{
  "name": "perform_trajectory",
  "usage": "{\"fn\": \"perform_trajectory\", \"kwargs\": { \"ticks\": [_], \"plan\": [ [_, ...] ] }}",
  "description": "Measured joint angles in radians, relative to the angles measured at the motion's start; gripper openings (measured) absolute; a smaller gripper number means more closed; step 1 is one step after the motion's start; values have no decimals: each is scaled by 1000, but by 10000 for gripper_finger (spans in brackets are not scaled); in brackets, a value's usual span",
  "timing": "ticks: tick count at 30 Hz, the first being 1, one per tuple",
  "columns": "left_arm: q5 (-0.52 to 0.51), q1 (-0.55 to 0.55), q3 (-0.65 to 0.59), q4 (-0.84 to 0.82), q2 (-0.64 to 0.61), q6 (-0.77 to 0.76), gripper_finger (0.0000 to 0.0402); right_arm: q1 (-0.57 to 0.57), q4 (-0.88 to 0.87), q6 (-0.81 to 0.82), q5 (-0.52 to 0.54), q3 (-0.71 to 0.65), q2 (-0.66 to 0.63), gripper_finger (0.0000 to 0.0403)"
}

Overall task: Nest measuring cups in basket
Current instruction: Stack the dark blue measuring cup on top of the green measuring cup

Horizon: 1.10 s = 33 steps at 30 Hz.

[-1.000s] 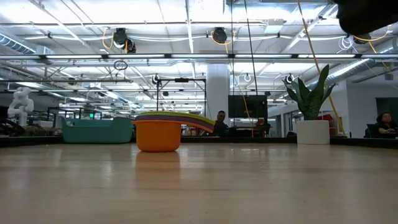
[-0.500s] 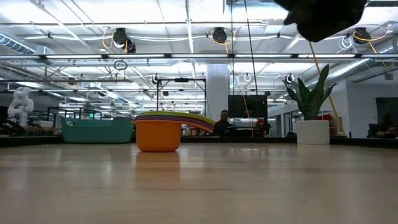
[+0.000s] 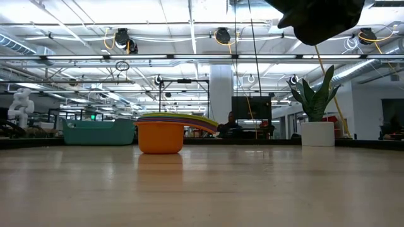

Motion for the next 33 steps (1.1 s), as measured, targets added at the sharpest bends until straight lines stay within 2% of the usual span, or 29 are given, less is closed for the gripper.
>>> {"fn": "perform_trajectory", "kwargs": {
  "ticks": [3,10,17,19,22,25,29,33],
  "plan": [
    [87,25,1,-1,0,1,108,0,-2,2,-8,-1,0,0],
    [198,73,1,-5,0,25,17,-2,-22,4,-26,-2,0,0],
    [215,72,1,-29,0,38,11,-4,-36,3,-20,-2,0,4],
    [214,68,1,-53,-6,42,8,-1,-41,4,29,-2,0,16],
    [212,65,0,-83,-31,25,9,15,-86,-2,163,-2,-10,50],
    [220,55,0,-135,-69,-3,6,31,-295,20,295,-1,-54,92],
    [261,65,0,-284,-124,-104,7,58,-729,177,468,-2,-162,137],
    [362,89,0,-501,-157,-288,6,82,-1124,368,529,-2,-302,163]
  ]
}}
